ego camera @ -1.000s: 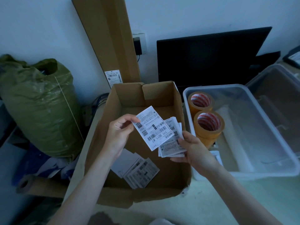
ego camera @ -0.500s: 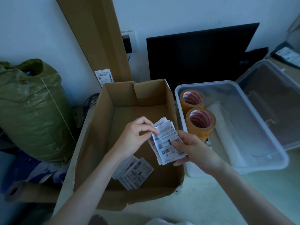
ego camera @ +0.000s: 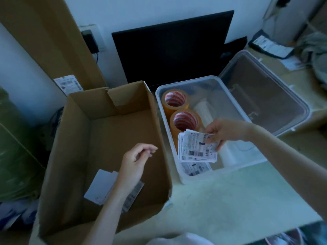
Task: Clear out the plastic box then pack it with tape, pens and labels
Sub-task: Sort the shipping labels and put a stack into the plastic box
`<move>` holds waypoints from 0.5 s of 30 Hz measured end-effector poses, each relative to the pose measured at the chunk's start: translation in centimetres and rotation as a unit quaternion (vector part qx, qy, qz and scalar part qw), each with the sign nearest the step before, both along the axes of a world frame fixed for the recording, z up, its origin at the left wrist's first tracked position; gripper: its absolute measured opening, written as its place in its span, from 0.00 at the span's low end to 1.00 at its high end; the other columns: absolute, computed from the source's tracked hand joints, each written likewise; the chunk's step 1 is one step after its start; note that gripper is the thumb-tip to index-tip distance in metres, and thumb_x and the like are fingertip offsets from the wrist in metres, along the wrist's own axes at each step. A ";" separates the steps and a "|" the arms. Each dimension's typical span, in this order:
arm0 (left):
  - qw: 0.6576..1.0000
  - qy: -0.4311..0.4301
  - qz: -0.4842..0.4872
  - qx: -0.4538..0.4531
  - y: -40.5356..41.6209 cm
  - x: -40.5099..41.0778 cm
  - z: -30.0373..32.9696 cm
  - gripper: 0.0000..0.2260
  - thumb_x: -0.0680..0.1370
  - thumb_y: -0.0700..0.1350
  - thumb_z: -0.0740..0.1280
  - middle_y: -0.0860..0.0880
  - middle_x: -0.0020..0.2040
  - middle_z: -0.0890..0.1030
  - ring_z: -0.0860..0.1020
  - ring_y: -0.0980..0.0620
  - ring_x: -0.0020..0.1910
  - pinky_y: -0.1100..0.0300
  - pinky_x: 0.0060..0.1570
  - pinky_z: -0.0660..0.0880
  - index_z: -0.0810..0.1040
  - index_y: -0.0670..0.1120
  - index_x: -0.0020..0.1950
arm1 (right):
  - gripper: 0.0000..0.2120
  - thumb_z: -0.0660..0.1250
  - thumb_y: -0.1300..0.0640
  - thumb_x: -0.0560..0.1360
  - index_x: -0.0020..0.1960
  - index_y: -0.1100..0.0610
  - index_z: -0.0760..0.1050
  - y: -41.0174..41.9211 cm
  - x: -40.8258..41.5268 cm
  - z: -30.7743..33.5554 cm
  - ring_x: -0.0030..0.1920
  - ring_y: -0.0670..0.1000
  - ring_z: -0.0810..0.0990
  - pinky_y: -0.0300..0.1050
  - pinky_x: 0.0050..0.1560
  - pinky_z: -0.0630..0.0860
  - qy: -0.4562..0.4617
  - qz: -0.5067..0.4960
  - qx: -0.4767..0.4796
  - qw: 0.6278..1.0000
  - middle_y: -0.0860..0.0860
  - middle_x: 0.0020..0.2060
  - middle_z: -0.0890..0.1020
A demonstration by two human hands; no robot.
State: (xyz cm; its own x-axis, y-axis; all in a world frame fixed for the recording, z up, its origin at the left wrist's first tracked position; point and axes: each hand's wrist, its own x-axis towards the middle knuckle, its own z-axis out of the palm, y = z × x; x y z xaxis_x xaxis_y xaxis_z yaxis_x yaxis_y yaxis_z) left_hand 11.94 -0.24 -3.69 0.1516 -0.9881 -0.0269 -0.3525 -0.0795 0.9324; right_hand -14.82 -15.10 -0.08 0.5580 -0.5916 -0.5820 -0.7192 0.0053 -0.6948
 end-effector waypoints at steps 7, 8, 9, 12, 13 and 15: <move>0.997 0.016 0.054 0.049 -0.1 0.4 -1.6 0.11 0.80 0.38 0.61 0.59 0.44 0.81 0.78 0.64 0.47 0.73 0.45 0.73 0.80 0.50 0.49 | 0.14 0.61 0.65 0.78 0.61 0.57 0.77 -2.0 2.8 -6.4 0.49 0.52 0.80 0.44 0.42 0.82 0.188 0.190 -0.017 0.963 0.48 0.47 0.76; 0.996 0.017 0.068 0.056 -0.1 0.6 -1.8 0.11 0.80 0.38 0.61 0.58 0.44 0.81 0.78 0.64 0.46 0.72 0.45 0.73 0.80 0.50 0.49 | 0.14 0.60 0.65 0.78 0.63 0.58 0.75 -1.9 3.0 -7.1 0.49 0.52 0.79 0.44 0.43 0.81 0.200 0.206 -0.015 0.958 0.48 0.47 0.76; 0.995 0.020 0.081 0.062 0.0 0.8 -2.0 0.11 0.80 0.38 0.60 0.58 0.45 0.81 0.78 0.64 0.46 0.71 0.46 0.72 0.80 0.50 0.48 | 0.15 0.59 0.64 0.79 0.64 0.58 0.74 -1.7 3.2 -7.7 0.50 0.52 0.78 0.45 0.45 0.81 0.212 0.222 -0.017 0.952 0.49 0.47 0.77; 0.992 0.021 0.097 0.082 0.2 1.1 -2.7 0.12 0.80 0.38 0.60 0.56 0.47 0.81 0.78 0.64 0.47 0.69 0.47 0.72 0.80 0.51 0.48 | 0.17 0.57 0.63 0.79 0.67 0.56 0.71 -1.1 3.4 -9.5 0.57 0.56 0.78 0.48 0.51 0.80 0.242 0.269 -0.028 0.932 0.54 0.59 0.77; 0.991 0.020 0.099 0.086 0.3 1.1 -2.9 0.12 0.80 0.37 0.60 0.56 0.47 0.81 0.78 0.65 0.47 0.69 0.46 0.72 0.80 0.51 0.48 | 0.18 0.58 0.63 0.79 0.68 0.55 0.70 -1.0 3.4 -9.9 0.59 0.56 0.77 0.49 0.54 0.79 0.246 0.278 -0.029 0.928 0.55 0.63 0.75; 0.990 0.019 0.104 0.091 0.3 1.2 -3.2 0.12 0.80 0.37 0.60 0.55 0.47 0.81 0.78 0.65 0.46 0.70 0.46 0.71 0.80 0.51 0.48 | 0.21 0.62 0.61 0.78 0.70 0.52 0.68 -0.9 3.2 -10.1 0.63 0.55 0.75 0.52 0.61 0.76 0.231 0.276 -0.030 0.932 0.53 0.66 0.73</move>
State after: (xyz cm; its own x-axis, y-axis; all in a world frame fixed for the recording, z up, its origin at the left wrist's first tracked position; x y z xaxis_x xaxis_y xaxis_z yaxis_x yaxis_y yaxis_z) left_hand 13.18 0.03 -6.93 0.3462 -0.9143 -0.2103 -0.2770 -0.3138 0.9082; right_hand -11.59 -16.01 -10.15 0.4859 -0.3275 -0.8103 -0.8228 -0.4842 -0.2977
